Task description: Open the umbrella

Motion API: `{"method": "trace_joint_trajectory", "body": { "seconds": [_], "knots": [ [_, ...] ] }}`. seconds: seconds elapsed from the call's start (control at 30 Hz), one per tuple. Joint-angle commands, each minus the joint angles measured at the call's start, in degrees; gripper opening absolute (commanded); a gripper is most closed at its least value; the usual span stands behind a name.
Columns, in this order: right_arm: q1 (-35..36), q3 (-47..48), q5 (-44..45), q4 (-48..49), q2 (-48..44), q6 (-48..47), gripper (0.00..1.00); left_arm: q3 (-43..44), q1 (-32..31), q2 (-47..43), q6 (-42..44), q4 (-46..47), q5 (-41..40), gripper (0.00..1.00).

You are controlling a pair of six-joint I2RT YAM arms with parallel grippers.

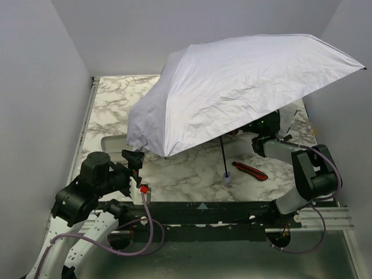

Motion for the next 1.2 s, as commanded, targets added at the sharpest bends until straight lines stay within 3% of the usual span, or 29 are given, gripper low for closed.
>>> {"method": "trace_joint_trajectory", "body": {
  "seconds": [0.0, 0.27, 0.43, 0.57, 0.67, 0.73, 0.87, 1.03, 1.17],
  "knots": [
    [-0.65, 0.4, 2.76, 5.67, 3.56, -4.78, 0.01, 3.8, -0.23, 2.17, -1.38, -14.23, 7.81, 0.98],
    [-1.4, 3.14, 4.95, 17.21, 10.19, 8.92, 0.0, 16.28, -0.32, 11.55, -4.32, -25.31, 22.97, 0.98],
    [-1.48, 1.87, 5.77, 11.23, 6.16, 4.22, 0.0, 27.41, -0.41, 17.61, -25.59, -15.59, 24.77, 0.98],
    [-1.41, -2.07, 6.86, 3.64, 0.73, -1.48, 0.01, 32.53, -0.36, 18.98, -51.48, 2.71, 21.84, 0.98],
    [-1.4, -4.98, 5.75, 2.8, -0.11, -2.09, 0.02, 44.0, 2.3, 24.54, -53.88, 1.94, 25.47, 0.98],
    [-1.4, -6.04, 5.87, 2.73, 0.61, -1.97, 0.05, 51.38, 4.07, 27.9, -55.7, 4.07, 22.49, 0.98],
    [-1.4, -7.57, 6.77, 2.88, 1.16, -3.03, 0.18, 60.04, 8.3, 32.55, -63.5, 10.24, 13.97, 0.98],
    [-1.4, -10.69, 7.68, -2.93, -1.46, -9.78, 0.36, 52.04, 16.7, 30.65, -72.87, 18.04, 5.13, 0.98],
    [-1.48, -11.79, 9.26, -11.08, -5.35, -16.38, 0.55, 45.36, 20.04, 28.79, -74.73, 20.3, 0.34, 0.98]
  ]
}}
